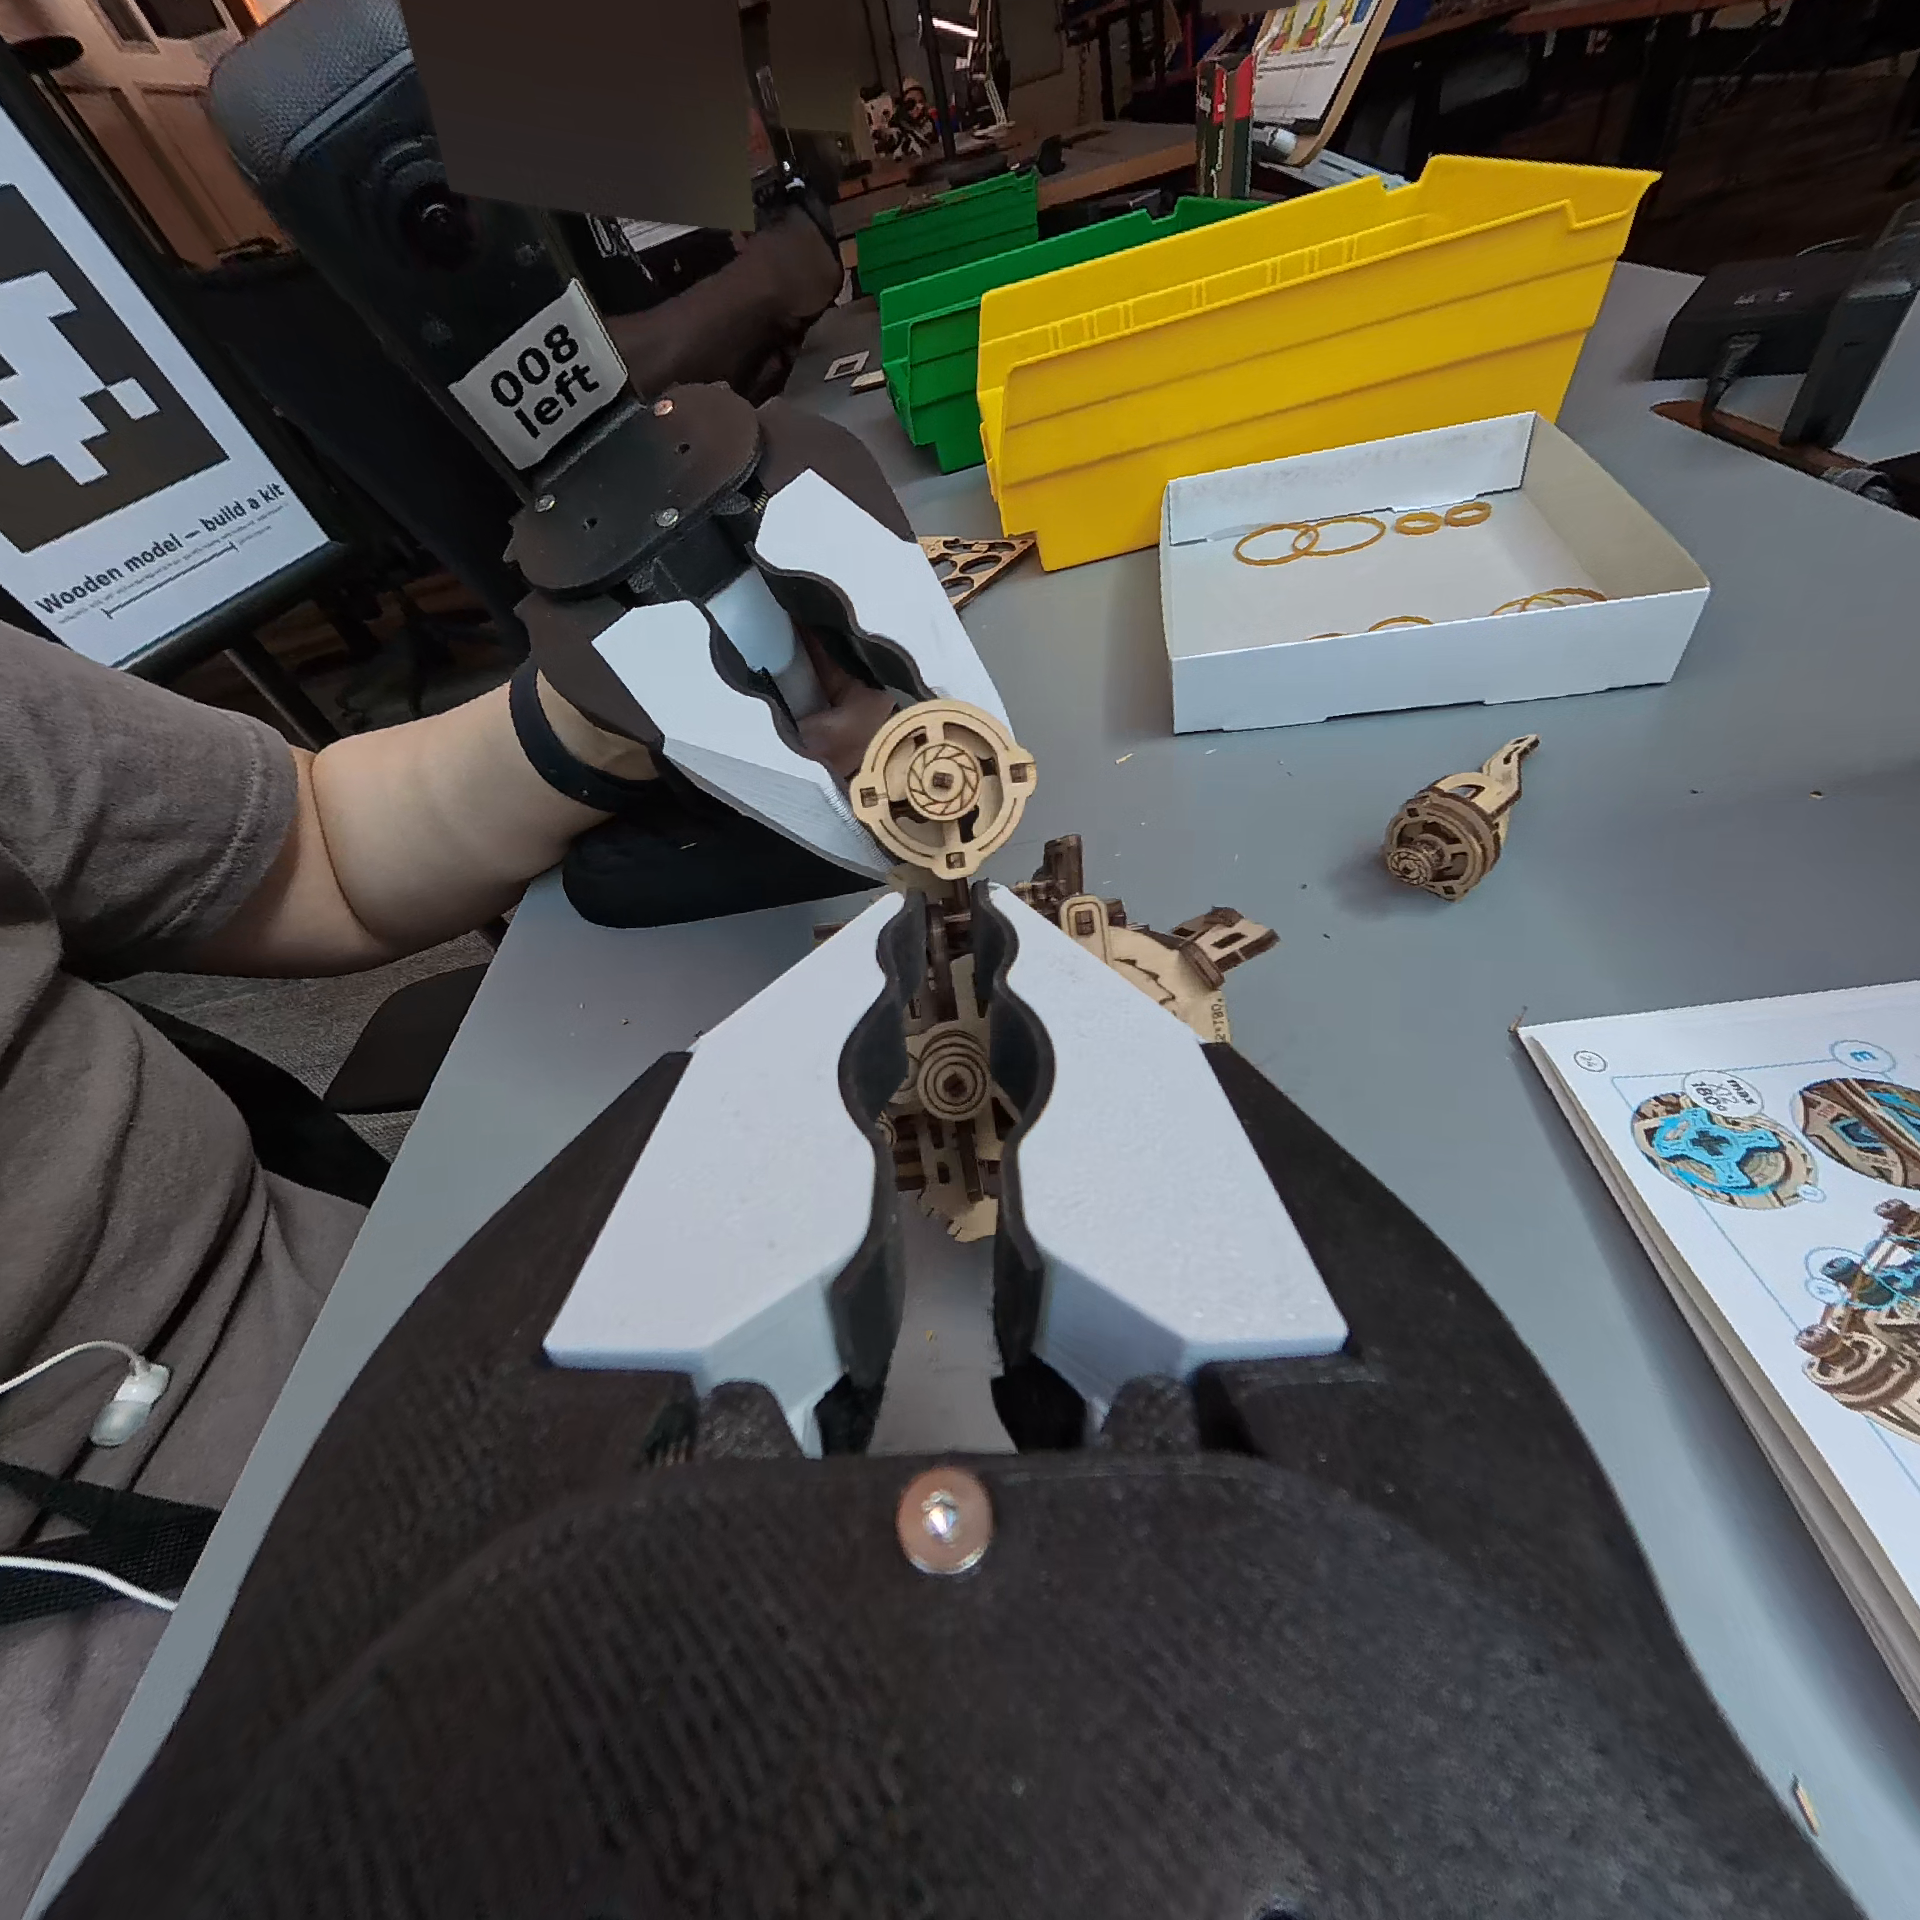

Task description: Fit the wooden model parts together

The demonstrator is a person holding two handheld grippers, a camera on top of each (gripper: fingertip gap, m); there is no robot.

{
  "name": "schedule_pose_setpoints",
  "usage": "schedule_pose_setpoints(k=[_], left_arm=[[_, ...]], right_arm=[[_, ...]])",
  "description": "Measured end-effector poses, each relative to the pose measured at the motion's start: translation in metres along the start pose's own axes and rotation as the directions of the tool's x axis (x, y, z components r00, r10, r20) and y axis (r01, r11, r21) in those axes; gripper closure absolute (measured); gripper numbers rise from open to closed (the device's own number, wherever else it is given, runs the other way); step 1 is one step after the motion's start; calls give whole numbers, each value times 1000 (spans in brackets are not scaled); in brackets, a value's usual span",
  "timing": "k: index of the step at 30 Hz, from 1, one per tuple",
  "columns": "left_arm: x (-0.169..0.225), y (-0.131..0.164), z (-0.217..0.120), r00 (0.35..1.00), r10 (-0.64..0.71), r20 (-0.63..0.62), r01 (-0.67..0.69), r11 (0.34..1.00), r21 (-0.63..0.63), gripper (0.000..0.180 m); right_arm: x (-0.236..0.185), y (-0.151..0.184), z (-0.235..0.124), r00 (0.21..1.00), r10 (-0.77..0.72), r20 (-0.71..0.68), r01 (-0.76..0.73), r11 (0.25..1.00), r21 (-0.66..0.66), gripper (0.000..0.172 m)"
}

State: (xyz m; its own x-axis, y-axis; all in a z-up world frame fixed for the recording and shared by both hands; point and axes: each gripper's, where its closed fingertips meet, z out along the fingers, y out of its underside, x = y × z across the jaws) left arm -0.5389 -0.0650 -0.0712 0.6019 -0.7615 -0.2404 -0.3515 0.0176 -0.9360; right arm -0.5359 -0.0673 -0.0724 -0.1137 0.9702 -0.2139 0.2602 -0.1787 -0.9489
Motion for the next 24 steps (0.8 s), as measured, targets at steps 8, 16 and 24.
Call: schedule_pose_setpoints(k=[8, 16, 24], left_arm=[[-1, 1, 0, 1000, -9, -1, 9, 1000, 6, 158], [-1, 3, 1, 1000, -7, 4, 7, 1000, -2, 157], [2, 4, 3, 1000, -8, -9, 8, 1000, -3, 159]], right_arm=[[4, -2, -5, 1000, 2, -1, -2, 1000, 21, 157], [-5, 3, -4, 995, -80, 51, 80, 997, 3, 150], [-6, 3, -3, 992, -114, 47, 114, 993, 17, 153]])
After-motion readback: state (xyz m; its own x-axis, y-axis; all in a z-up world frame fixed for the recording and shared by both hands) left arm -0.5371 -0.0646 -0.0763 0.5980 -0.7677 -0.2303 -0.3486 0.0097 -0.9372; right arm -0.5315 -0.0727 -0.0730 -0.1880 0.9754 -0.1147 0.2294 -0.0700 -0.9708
